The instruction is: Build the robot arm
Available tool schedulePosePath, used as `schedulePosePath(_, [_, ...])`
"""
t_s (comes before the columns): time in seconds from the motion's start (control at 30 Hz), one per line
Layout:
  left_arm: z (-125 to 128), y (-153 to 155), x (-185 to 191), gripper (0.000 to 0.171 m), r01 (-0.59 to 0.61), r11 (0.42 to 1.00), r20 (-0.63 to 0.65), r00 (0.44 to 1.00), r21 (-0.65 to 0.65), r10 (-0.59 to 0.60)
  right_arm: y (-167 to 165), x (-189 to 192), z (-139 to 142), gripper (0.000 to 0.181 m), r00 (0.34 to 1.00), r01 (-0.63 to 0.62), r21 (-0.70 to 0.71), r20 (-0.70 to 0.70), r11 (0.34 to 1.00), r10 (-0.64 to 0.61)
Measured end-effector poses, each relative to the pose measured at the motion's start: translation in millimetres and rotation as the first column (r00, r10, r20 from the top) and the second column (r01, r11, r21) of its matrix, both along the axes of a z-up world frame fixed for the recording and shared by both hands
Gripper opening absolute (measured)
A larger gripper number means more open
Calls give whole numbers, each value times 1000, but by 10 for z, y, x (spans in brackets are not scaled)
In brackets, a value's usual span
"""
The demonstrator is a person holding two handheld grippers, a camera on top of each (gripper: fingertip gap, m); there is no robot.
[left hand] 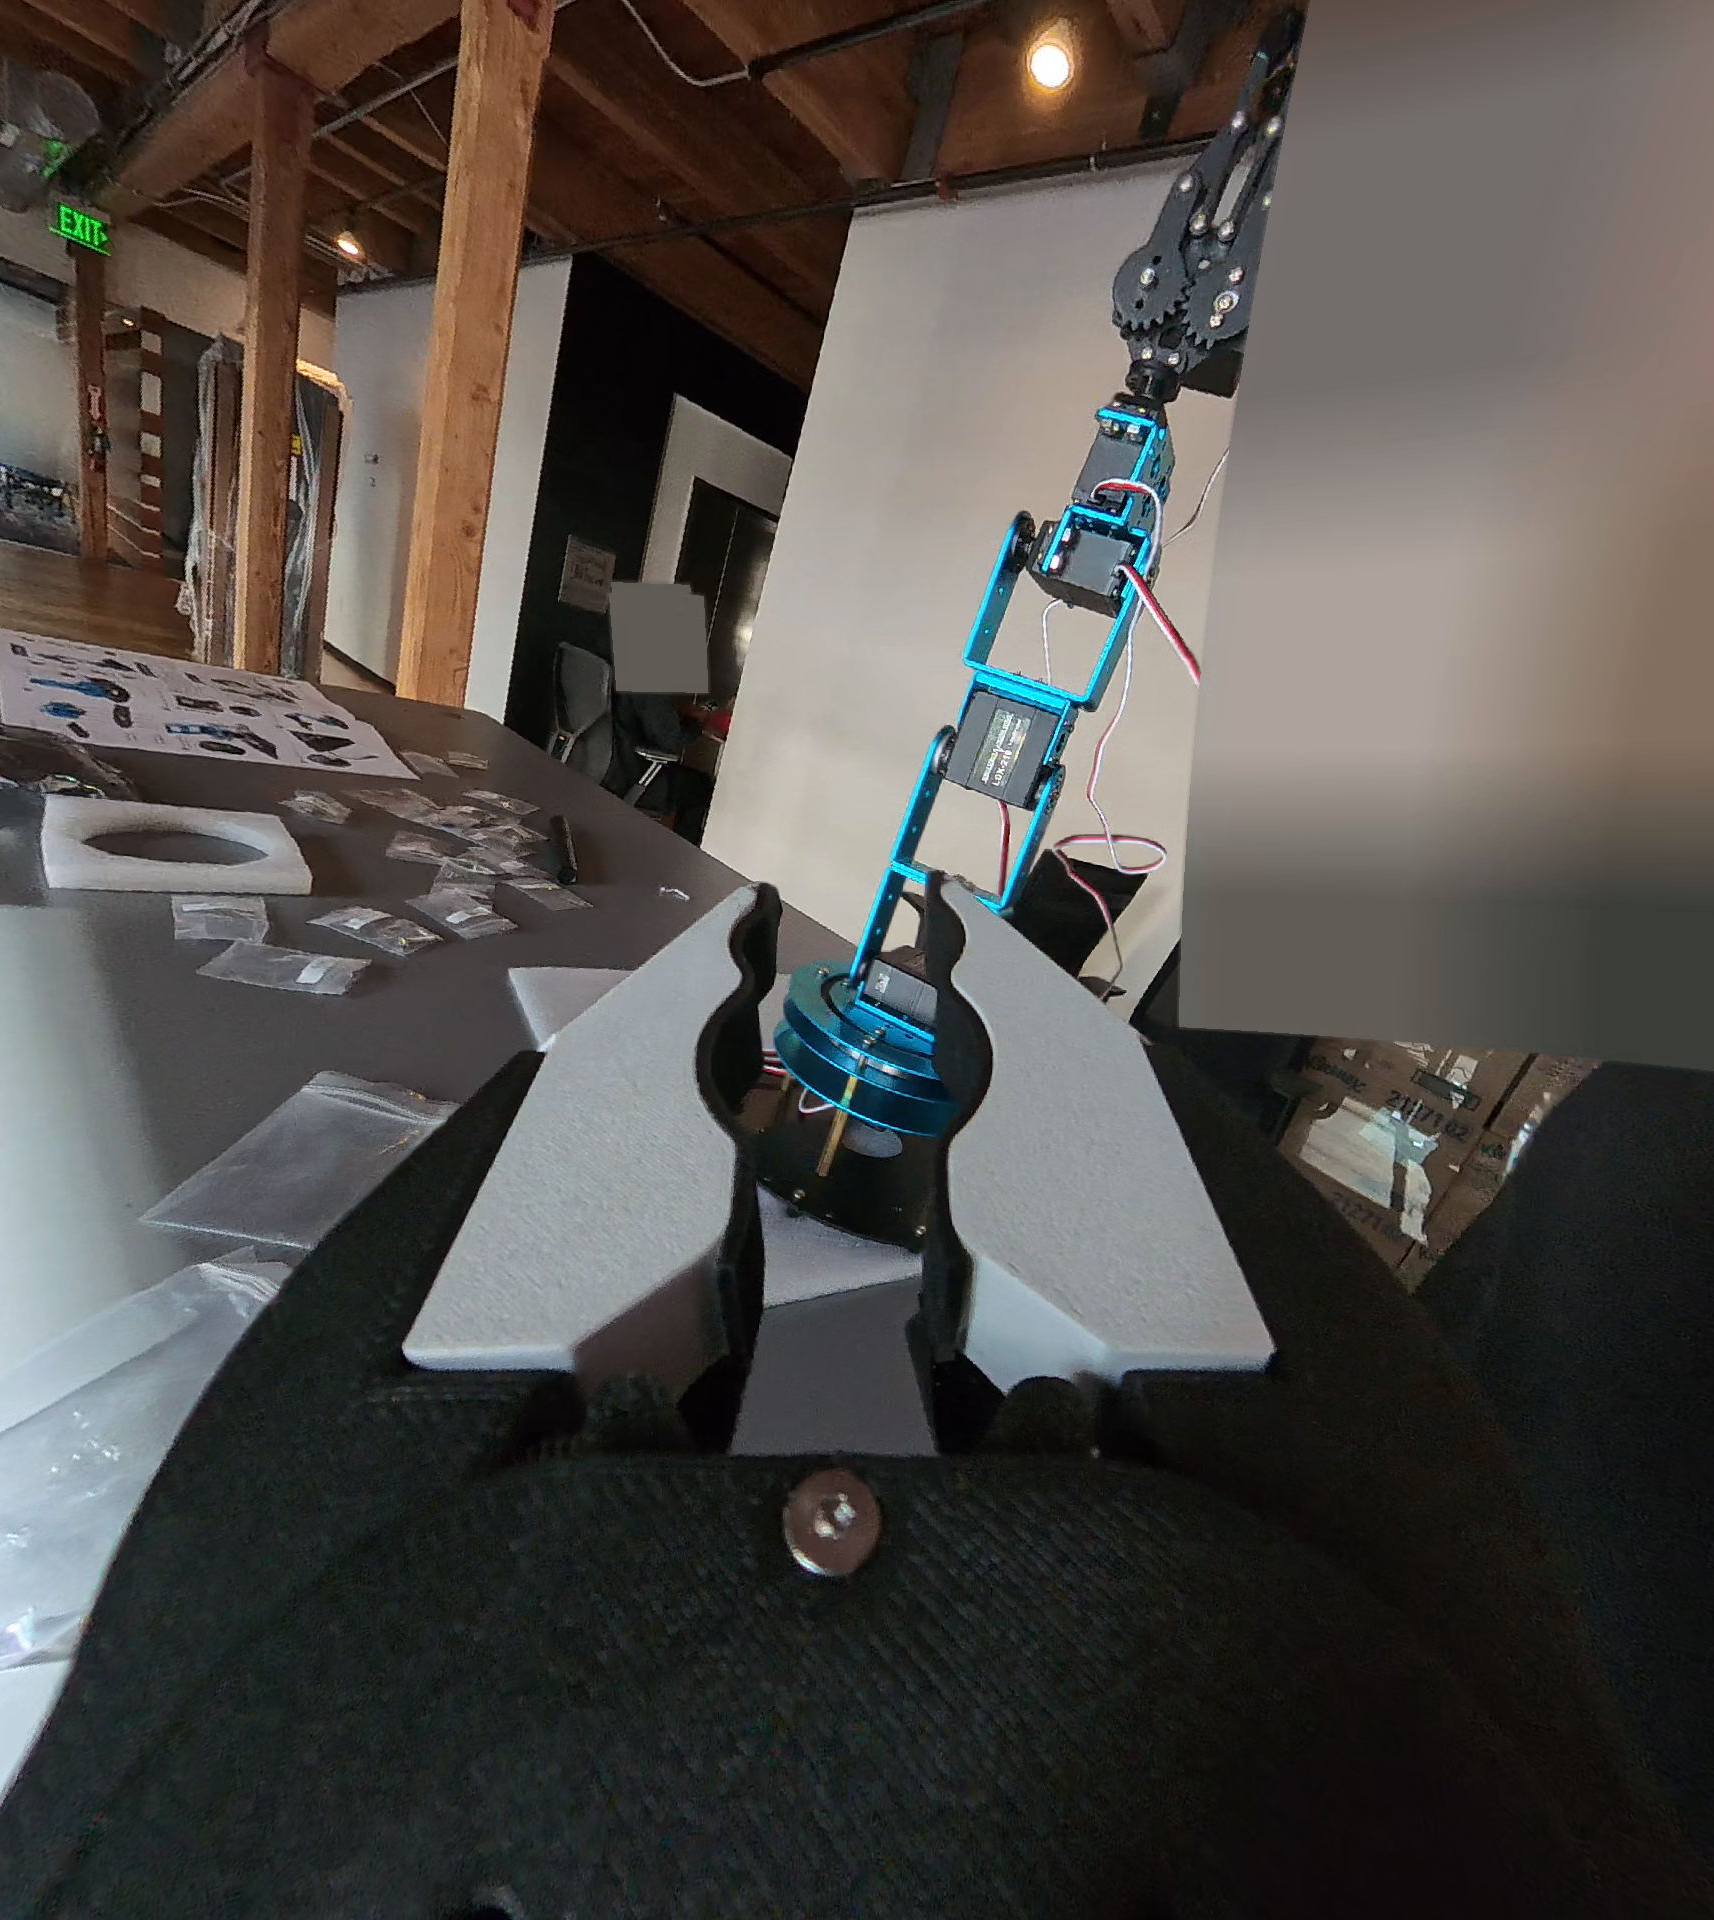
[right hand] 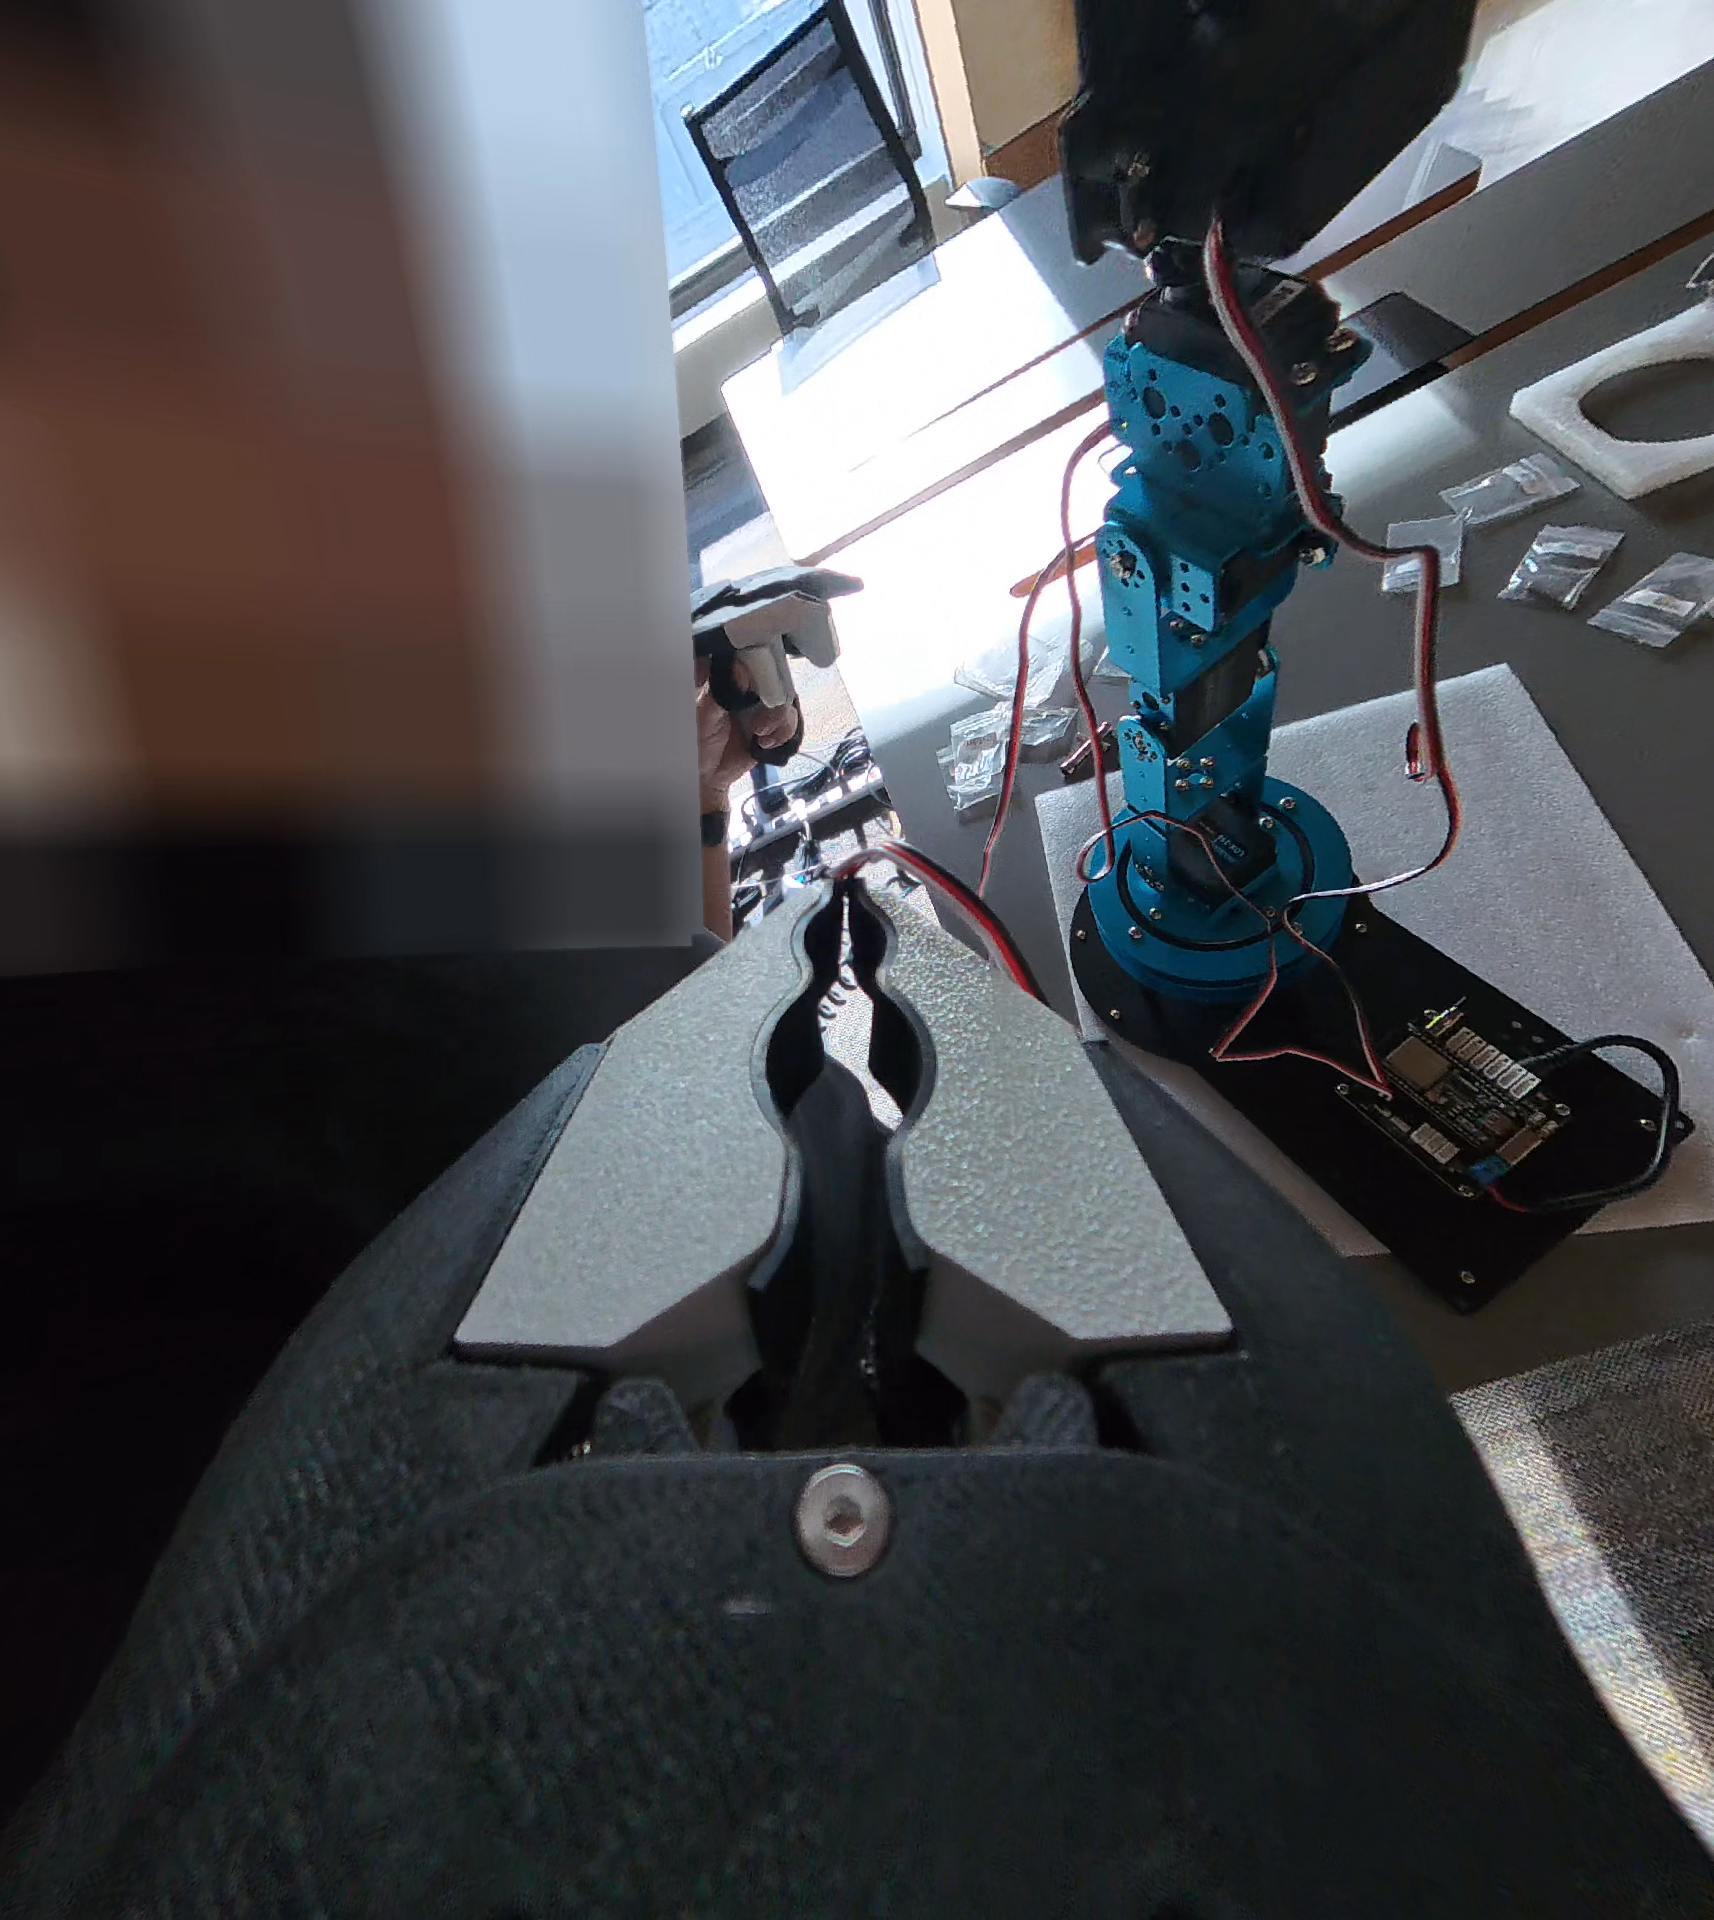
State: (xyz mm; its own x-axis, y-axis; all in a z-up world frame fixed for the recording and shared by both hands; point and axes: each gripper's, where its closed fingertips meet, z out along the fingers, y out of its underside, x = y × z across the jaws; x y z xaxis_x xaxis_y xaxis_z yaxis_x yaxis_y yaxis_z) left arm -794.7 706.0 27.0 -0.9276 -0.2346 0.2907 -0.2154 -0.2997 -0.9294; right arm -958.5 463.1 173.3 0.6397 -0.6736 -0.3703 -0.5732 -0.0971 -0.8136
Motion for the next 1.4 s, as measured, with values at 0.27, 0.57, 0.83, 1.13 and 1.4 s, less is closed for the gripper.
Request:
schedulePosePath(0.27, [-110,3,74,27,31,999,-14,999,31,-31,50,-6,-60,1,999,37,8,-26,999,-37])
schedulePosePath(0.57, [37,-468,-306,26,74,995,-42,997,61,-71,11,-251,-209,1,980,-195,25,-24,980,196])
schedulePosePath(0.83, [109,-1283,-782,23,-79,974,-49,995,214,92,-518,-625,-611,2,787,-610,129,-20,782,617])
schedulePosePath(1.13, [-26,-2256,-1354,41,-387,920,-236,891,55,389,-1433,-1020,-1069,2,396,-887,237,-49,396,917])
schedulePosePath(1.4, [-3,-2930,-1559,43,-349,937,-342,882,-14,323,-1788,-1054,-1148,2,215,-956,205,-1,211,977])
